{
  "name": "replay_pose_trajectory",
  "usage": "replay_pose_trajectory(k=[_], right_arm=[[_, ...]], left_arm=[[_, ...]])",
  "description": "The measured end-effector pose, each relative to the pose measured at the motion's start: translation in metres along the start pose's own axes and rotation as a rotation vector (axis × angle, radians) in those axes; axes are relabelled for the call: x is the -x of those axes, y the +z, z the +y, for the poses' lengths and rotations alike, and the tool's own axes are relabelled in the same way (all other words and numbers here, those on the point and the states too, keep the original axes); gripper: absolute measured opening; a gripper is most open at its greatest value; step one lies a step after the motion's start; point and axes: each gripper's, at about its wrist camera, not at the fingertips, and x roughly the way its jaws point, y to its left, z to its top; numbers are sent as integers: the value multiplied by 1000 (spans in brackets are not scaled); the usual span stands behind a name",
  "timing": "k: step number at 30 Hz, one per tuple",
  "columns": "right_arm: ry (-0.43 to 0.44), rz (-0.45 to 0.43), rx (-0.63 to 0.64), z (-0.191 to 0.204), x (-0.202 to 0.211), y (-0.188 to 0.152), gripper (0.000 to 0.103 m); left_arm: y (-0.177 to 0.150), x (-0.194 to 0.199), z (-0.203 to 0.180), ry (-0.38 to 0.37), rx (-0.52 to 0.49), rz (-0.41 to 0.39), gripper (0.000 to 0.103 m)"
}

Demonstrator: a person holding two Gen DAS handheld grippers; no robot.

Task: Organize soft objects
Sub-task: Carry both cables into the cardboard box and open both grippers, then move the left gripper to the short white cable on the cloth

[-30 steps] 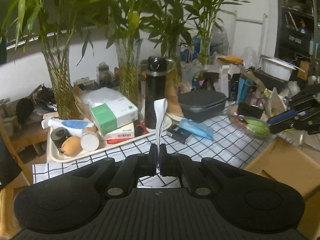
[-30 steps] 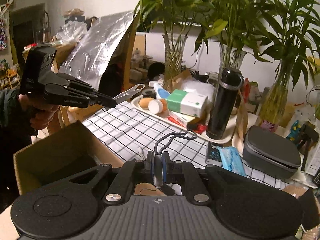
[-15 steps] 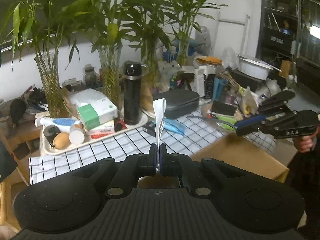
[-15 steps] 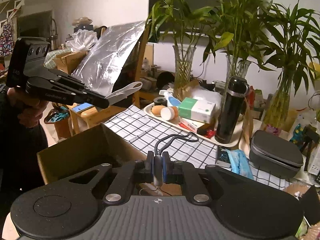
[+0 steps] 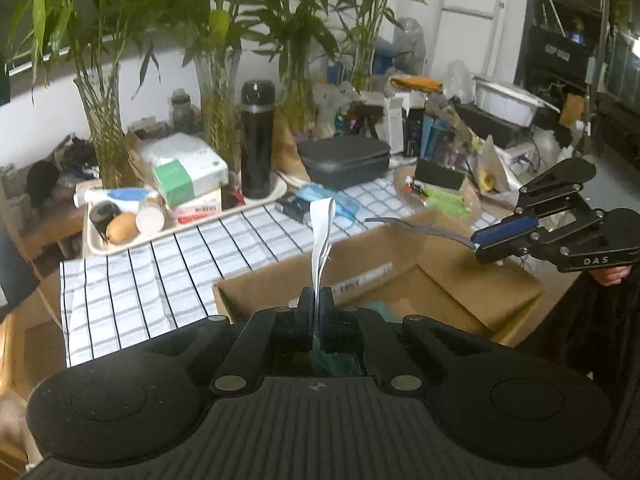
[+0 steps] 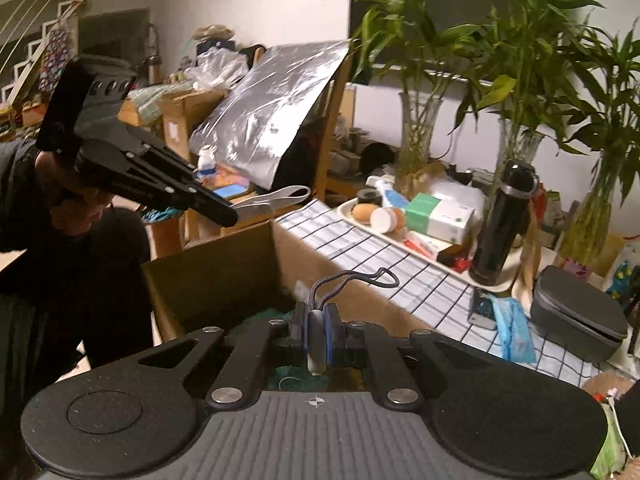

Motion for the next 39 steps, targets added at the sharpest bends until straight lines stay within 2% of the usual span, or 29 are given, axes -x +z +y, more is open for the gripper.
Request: replay_pose_trajectory(k=[4,6,7,8,10,11,15,27,35,39], right_arm=[[32,34,31,10,0,-7,11],[39,79,45,14,-3,-10,14],[29,98,57,16,-5,-11,33],[17,108,65,18,-6,-13,65],[21,120,71,19,-7,-15,94],[19,116,77,21,-7,-15,95],[-2,101,65,18,-5,-15,103],[-98,149,45,11,-20,-14,103],[-232,149,-71,-13,-21,-14,103],[-273,150,-112,-21,-22,-14,103]], left_arm=[[-9,-4,-8,-4,7,43,6],[-13,-8,-11,14,0,81,12],[-15,-8,-11,25,2,91,27],[-18,-8,-12,32,2,93,43],[-22,-5,-14,43,-8,76,58],[-23,-2,-15,49,-17,66,62],[-25,4,-20,48,-28,57,62],[-26,9,-16,113,-36,29,63],[-23,11,-8,124,-7,10,63],[-22,10,-5,126,-3,-2,63]])
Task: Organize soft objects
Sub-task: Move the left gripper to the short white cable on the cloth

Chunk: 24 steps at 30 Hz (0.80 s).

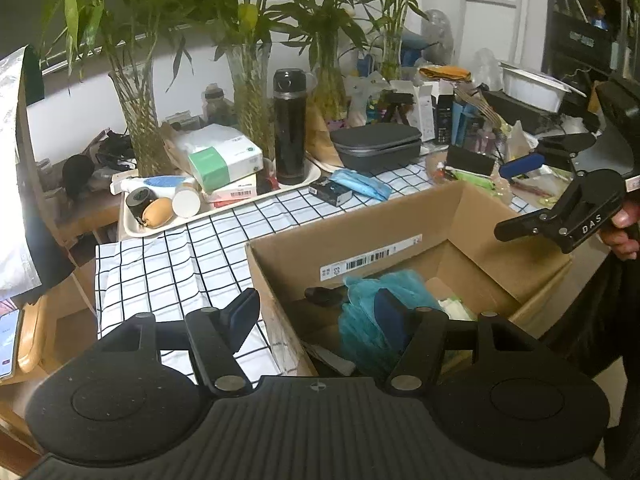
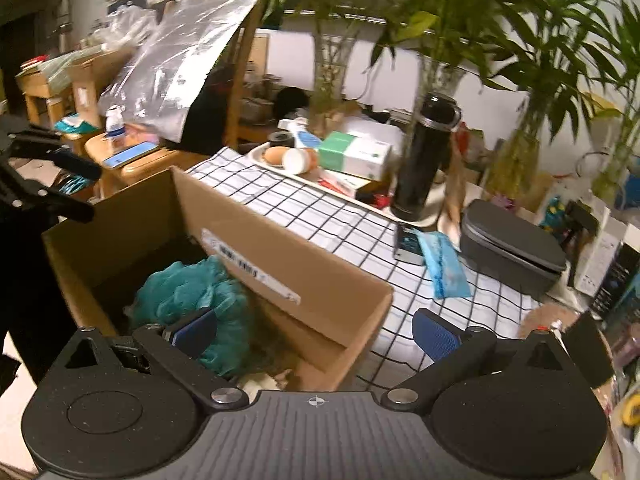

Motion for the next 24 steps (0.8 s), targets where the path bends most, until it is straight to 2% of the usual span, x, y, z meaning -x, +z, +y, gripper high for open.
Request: replay_pose_trajectory(k=[16,24], right_arm=[[-97,-19,-154,-25,-11,11,103],[-110,-22,-232,-36,-19,16,103]], left_arm=[[12,-12,25,0,75,-37,63],[20,-24,41,0,104,-46,63]])
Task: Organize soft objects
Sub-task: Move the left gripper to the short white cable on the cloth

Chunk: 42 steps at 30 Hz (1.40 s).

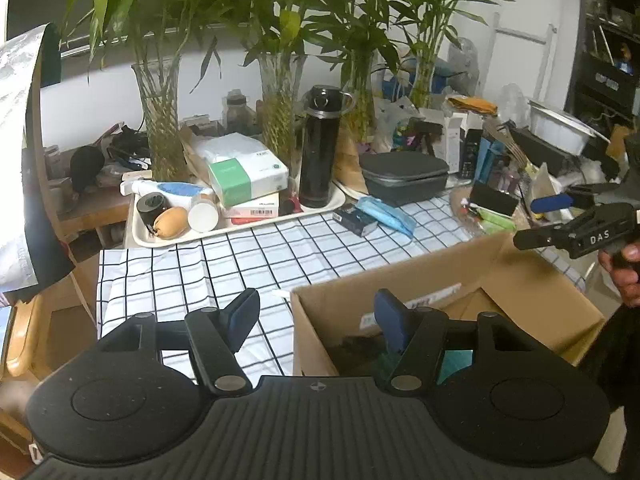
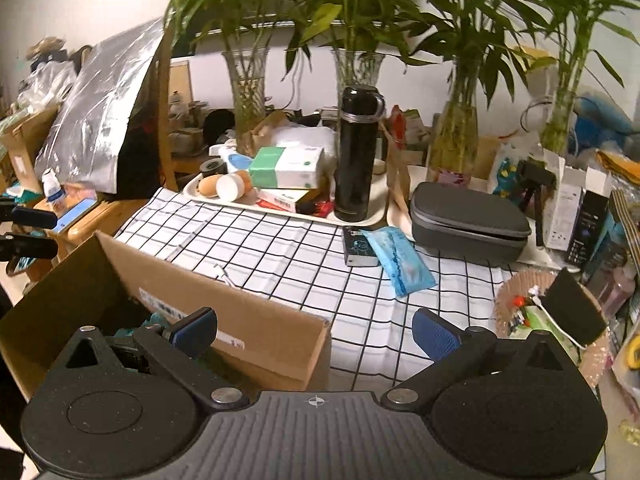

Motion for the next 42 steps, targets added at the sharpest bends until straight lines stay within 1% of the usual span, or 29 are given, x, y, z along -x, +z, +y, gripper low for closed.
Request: replay_pose_trajectory(k=[7,12,18,24,29,33,39,42], right_arm=[[-62,-5,-49,-12,-9,7,103],[-128,-24,-60,-23,-14,12,103],[-167,-41,-75,-36,-21,17,103],[-180,-14,-88,-47,-34,19,103],[-189,1,-94,-51,-43,20,103],[-188,11,-70,-49,-50,22,103],[-185,18,-47,-48,-59,25,103],[-184,25,-35,-49,-64,26,103]], left_arm=[[9,-15,15,2,27,-12,62],[13,-26,25,-10,55,-19,62],[18,-42,32,-3,32,-12,62],[22,-59,41,-17,47,-5,62],[23,-75,53,-25,83,6,62],[23,-89,60,-34,107,22,62],[22,-109,68,-47,111,46,62],[19,-118,73,-67,116,57,62]])
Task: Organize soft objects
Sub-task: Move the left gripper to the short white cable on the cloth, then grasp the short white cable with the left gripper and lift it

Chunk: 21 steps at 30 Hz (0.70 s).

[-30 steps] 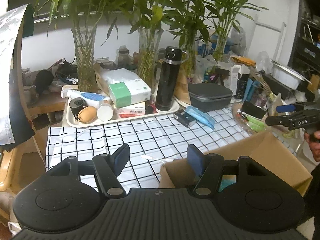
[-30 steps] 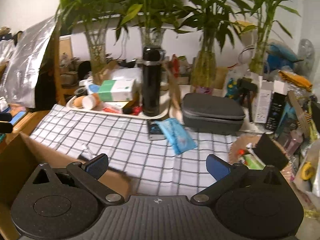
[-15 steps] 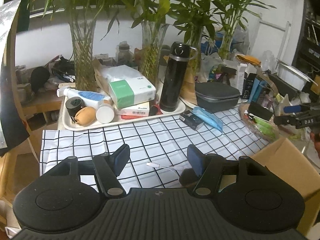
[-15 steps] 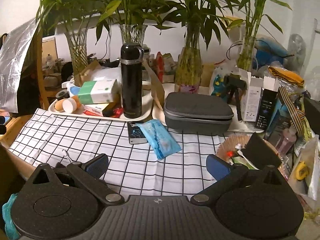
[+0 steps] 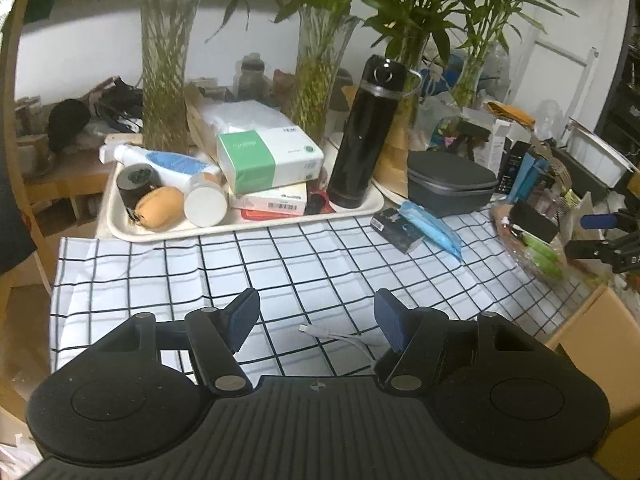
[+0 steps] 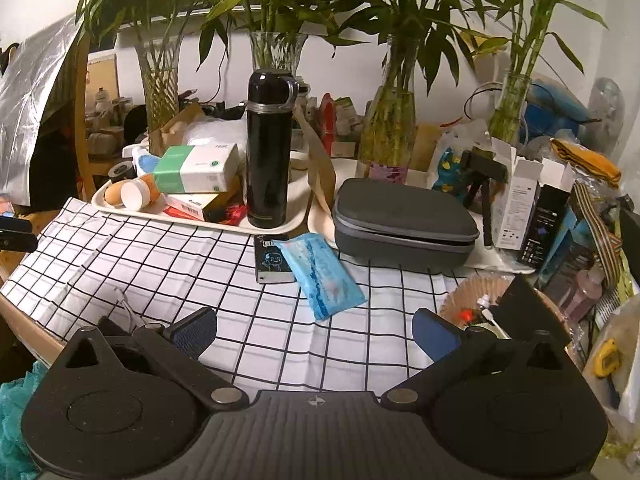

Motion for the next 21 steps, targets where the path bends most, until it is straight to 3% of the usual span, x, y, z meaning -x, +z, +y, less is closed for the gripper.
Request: replay_pose_trajectory(k=[21], right_arm=[[-4,51,22,-11,-38,4,103]], left_arm=[[-5,-71,17,-37,-202,58,62]])
